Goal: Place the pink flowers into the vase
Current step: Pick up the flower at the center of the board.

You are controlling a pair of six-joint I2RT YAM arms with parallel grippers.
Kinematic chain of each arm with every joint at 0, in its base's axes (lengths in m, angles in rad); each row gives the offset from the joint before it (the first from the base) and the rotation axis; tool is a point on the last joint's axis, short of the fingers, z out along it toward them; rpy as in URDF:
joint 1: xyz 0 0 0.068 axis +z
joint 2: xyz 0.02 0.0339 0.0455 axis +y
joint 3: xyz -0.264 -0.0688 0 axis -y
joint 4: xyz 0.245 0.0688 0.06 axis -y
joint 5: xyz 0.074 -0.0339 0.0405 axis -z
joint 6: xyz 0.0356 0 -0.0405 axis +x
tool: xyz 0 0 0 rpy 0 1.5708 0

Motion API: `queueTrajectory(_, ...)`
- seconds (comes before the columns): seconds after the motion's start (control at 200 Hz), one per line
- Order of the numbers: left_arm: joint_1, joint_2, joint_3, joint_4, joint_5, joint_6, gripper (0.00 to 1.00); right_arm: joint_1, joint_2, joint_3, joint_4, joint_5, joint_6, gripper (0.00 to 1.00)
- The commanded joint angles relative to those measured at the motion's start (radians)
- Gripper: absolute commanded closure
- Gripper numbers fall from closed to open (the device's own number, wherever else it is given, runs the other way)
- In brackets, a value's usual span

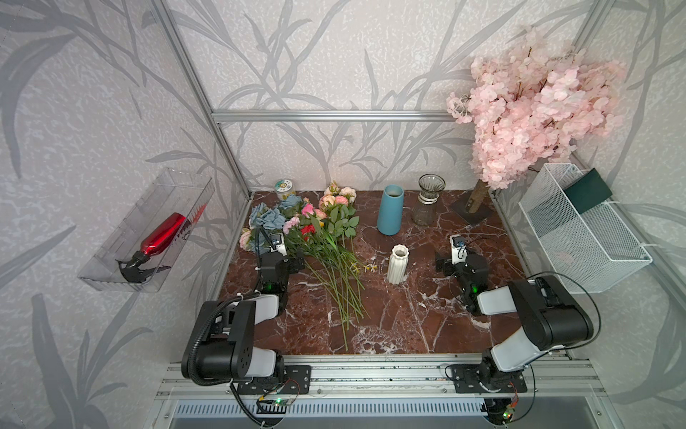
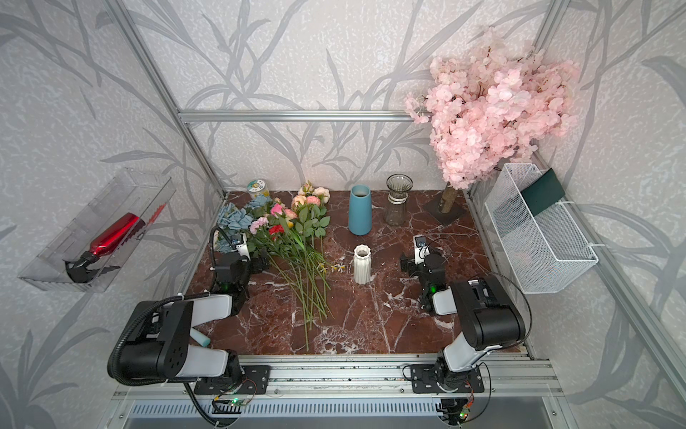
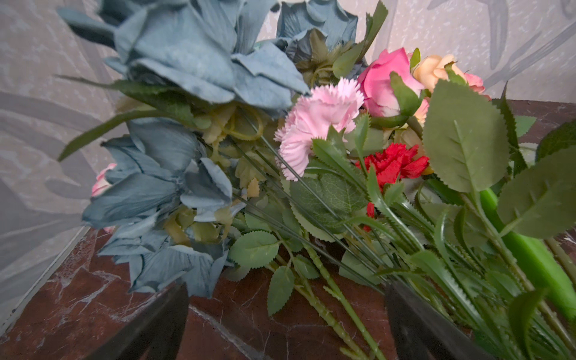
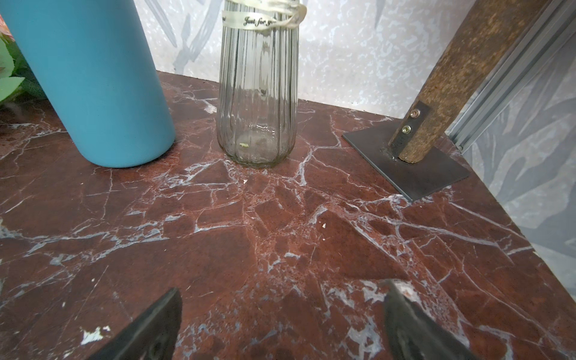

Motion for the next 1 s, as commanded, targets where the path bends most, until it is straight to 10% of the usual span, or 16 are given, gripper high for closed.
queueTrajectory(0.0,-0.006,-0.053,-0.015,0.001,0.003,0.022,0.01,0.002,-0.021,0.024,-0.025,0.018,0.007,0.01)
queueTrajectory(0.555,-0.087,-0.493,0.024,-0.372,-0.094,-0.088,0.01,0.033,-0.276,0.091,-0.333,0.018,-0.027,0.01)
queueTrajectory(0.995,-0.201,-0.44,0.3,-0.751,-0.29,-0.394,0.01,0.101,-0.395,0.343,-0.791,0.028,0.29,0.01)
